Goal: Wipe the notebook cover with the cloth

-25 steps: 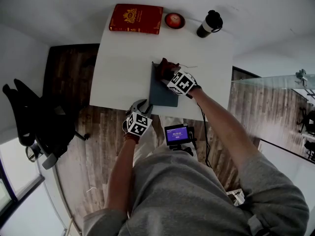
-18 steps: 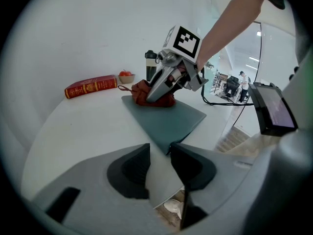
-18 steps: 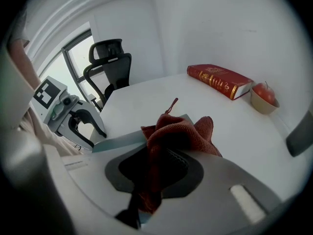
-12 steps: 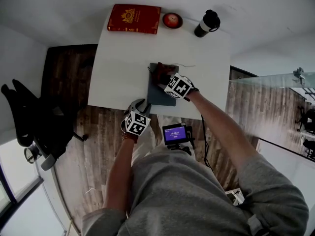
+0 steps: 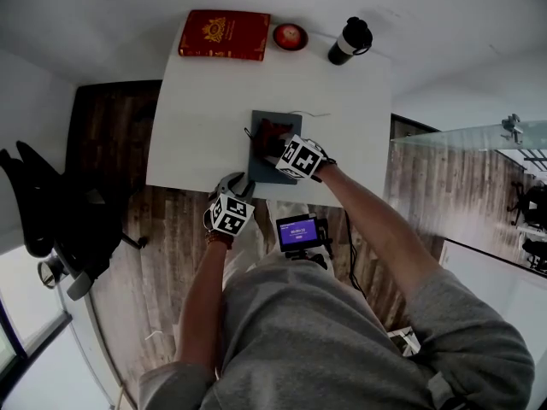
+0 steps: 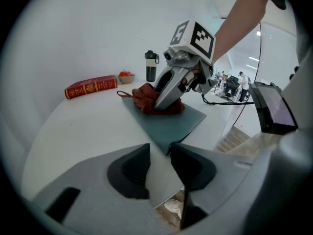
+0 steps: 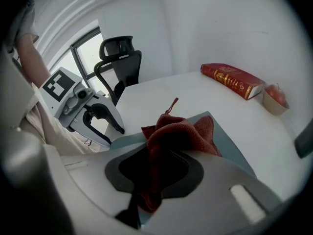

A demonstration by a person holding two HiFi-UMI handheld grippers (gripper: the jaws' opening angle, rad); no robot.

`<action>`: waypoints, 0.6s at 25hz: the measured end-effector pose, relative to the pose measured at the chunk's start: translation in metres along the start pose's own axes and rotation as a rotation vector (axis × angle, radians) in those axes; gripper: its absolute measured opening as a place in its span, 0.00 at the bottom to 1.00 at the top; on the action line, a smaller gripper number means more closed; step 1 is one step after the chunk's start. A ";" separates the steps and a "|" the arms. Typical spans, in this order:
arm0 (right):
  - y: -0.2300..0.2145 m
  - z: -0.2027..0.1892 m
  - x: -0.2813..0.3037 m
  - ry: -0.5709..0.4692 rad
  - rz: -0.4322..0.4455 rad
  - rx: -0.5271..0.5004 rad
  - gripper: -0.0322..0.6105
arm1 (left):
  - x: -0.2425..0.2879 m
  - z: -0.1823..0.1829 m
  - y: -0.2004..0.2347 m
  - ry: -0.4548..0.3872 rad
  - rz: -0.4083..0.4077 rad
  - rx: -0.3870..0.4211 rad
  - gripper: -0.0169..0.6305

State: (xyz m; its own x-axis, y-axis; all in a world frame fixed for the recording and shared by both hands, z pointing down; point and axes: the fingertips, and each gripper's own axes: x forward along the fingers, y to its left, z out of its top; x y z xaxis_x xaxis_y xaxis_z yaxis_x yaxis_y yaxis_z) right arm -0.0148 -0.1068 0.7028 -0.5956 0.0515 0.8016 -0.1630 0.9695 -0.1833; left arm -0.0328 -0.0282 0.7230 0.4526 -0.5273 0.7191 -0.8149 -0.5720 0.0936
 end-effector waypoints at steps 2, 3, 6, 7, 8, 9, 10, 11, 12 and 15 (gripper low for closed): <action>0.005 0.000 0.000 0.003 0.012 -0.001 0.16 | 0.000 0.000 0.000 0.000 -0.001 0.000 0.23; 0.008 -0.001 0.000 0.005 0.017 -0.003 0.16 | 0.000 0.001 0.000 0.000 -0.001 -0.001 0.23; 0.015 -0.002 0.001 0.006 0.028 -0.008 0.16 | 0.000 0.001 0.000 -0.001 -0.001 -0.001 0.23; 0.017 -0.003 0.002 0.008 0.032 -0.010 0.16 | 0.000 0.000 0.000 0.000 -0.001 -0.002 0.23; 0.020 -0.003 0.002 0.010 0.037 -0.013 0.16 | 0.000 0.000 0.001 0.000 -0.001 -0.002 0.23; 0.023 -0.003 0.002 0.012 0.043 -0.016 0.16 | 0.000 0.000 0.001 0.000 0.000 -0.002 0.23; 0.027 -0.004 0.002 0.012 0.049 -0.020 0.16 | 0.000 0.000 0.001 0.000 0.001 -0.001 0.23; 0.030 -0.004 0.002 0.011 0.054 -0.022 0.16 | 0.000 0.000 0.001 -0.001 0.001 -0.001 0.23; 0.033 -0.005 0.003 0.010 0.058 -0.025 0.16 | 0.000 0.000 0.001 0.000 0.001 -0.001 0.23; 0.042 -0.006 0.003 0.011 0.067 -0.029 0.16 | 0.000 0.000 0.001 0.001 0.002 -0.001 0.23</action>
State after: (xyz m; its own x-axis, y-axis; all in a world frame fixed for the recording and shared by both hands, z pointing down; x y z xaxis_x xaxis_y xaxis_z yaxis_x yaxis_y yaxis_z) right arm -0.0189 -0.0646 0.7009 -0.5958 0.1192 0.7942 -0.0996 0.9703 -0.2203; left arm -0.0332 -0.0287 0.7231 0.4504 -0.5279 0.7200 -0.8164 -0.5700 0.0927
